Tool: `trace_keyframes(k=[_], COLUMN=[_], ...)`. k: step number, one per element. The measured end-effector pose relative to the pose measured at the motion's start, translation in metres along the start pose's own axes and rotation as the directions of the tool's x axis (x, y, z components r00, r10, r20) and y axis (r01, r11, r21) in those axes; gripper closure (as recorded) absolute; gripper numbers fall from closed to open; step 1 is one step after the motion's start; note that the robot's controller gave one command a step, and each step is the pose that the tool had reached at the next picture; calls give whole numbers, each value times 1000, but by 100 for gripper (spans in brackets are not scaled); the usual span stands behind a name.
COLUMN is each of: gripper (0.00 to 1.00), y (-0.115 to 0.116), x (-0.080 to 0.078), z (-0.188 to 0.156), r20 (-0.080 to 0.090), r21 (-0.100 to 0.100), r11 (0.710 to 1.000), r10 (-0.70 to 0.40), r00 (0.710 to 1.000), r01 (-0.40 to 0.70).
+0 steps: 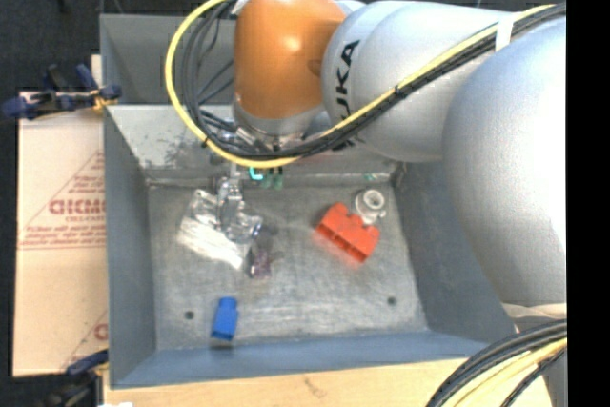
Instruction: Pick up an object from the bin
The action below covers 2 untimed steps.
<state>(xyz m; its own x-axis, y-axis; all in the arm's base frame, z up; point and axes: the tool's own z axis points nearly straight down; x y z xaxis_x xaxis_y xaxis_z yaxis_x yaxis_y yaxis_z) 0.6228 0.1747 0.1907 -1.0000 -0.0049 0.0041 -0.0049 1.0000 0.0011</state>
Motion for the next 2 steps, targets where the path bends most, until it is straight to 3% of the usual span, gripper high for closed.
trace_keyframes(k=[1, 2], gripper=[0, 0], y=[-4, -4], x=[24, 41], z=[71, 80], r20=[24, 7], r21=[3, 1], r11=[935, 938], r10=[-355, -346], r00=[935, 938], r01=[355, 346])
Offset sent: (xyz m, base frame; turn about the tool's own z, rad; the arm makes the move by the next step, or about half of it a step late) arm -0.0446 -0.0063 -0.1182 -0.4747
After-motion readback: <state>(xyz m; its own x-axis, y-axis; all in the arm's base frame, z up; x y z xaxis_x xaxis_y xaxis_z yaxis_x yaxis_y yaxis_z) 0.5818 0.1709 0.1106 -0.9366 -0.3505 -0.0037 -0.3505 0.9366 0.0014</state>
